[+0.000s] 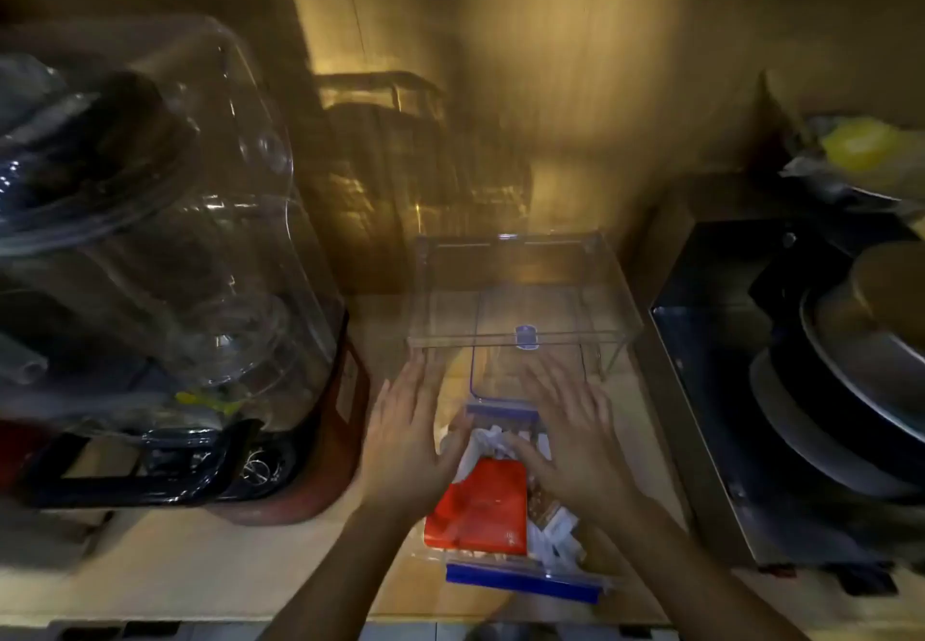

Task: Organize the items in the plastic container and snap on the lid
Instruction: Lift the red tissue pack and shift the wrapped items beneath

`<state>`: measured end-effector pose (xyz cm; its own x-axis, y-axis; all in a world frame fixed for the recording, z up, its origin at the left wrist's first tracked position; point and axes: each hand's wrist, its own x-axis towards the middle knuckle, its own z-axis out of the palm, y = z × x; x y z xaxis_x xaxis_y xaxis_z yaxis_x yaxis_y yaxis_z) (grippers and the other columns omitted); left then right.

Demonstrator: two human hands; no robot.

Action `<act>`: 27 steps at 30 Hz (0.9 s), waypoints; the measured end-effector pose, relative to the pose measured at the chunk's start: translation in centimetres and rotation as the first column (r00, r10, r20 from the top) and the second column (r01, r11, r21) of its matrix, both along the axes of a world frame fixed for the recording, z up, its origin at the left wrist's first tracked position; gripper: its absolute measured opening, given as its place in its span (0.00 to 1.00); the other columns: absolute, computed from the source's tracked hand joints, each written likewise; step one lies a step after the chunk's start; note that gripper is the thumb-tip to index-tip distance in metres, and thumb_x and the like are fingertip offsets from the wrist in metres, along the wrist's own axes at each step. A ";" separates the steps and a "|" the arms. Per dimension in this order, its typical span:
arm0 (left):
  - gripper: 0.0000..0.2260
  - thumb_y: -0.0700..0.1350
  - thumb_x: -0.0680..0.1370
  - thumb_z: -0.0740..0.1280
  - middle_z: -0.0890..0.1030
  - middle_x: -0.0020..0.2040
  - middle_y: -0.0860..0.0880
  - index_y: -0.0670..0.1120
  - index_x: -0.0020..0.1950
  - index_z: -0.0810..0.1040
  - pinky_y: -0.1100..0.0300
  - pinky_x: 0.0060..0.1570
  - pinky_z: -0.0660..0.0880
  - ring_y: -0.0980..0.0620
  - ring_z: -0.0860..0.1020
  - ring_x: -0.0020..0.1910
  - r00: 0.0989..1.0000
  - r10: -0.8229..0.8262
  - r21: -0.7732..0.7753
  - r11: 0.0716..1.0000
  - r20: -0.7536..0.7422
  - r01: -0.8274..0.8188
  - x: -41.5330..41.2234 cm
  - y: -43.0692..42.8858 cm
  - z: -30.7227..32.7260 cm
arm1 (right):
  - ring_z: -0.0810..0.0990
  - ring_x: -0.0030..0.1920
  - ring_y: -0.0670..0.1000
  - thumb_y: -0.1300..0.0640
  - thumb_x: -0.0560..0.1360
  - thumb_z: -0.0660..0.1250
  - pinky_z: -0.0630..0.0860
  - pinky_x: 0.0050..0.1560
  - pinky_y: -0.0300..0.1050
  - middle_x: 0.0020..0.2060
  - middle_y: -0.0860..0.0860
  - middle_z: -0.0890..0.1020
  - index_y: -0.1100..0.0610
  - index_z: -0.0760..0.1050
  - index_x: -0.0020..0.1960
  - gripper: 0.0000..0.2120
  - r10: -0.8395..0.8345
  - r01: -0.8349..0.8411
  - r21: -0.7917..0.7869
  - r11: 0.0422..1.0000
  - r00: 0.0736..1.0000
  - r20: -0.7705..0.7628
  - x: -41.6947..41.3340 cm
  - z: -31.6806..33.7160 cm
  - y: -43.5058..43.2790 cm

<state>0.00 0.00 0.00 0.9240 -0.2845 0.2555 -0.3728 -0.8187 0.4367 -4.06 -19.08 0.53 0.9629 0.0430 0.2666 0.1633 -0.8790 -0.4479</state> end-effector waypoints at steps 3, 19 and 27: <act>0.29 0.63 0.76 0.54 0.62 0.75 0.49 0.51 0.74 0.58 0.58 0.72 0.44 0.55 0.55 0.74 0.994 -0.010 0.090 0.996 -0.109 0.020 -1.0 0.1 -1.8 | 0.55 0.75 0.51 0.37 0.75 0.55 0.57 0.70 0.57 0.76 0.52 0.57 0.44 0.47 0.75 0.33 0.032 -0.036 -0.022 0.999 0.987 -0.155 -0.7 -1.7 0.4; 0.26 0.62 0.75 0.55 0.73 0.66 0.48 0.50 0.68 0.65 0.51 0.68 0.44 0.48 0.65 0.67 0.975 -0.028 0.358 0.928 -0.220 0.107 -0.4 -0.5 -3.7 | 0.63 0.71 0.49 0.39 0.76 0.57 0.57 0.71 0.48 0.72 0.48 0.66 0.48 0.57 0.74 0.29 0.058 -0.047 0.034 0.998 0.860 -0.508 -0.6 -5.8 0.9; 0.24 0.61 0.76 0.59 0.74 0.64 0.48 0.50 0.68 0.65 0.57 0.54 0.70 0.49 0.76 0.57 0.949 -0.111 0.186 0.968 -0.296 0.171 1.0 -2.4 -4.7 | 0.65 0.68 0.48 0.40 0.77 0.55 0.58 0.68 0.45 0.69 0.47 0.69 0.47 0.61 0.72 0.25 0.081 -0.072 0.039 0.997 0.847 -0.526 -1.0 -6.5 0.4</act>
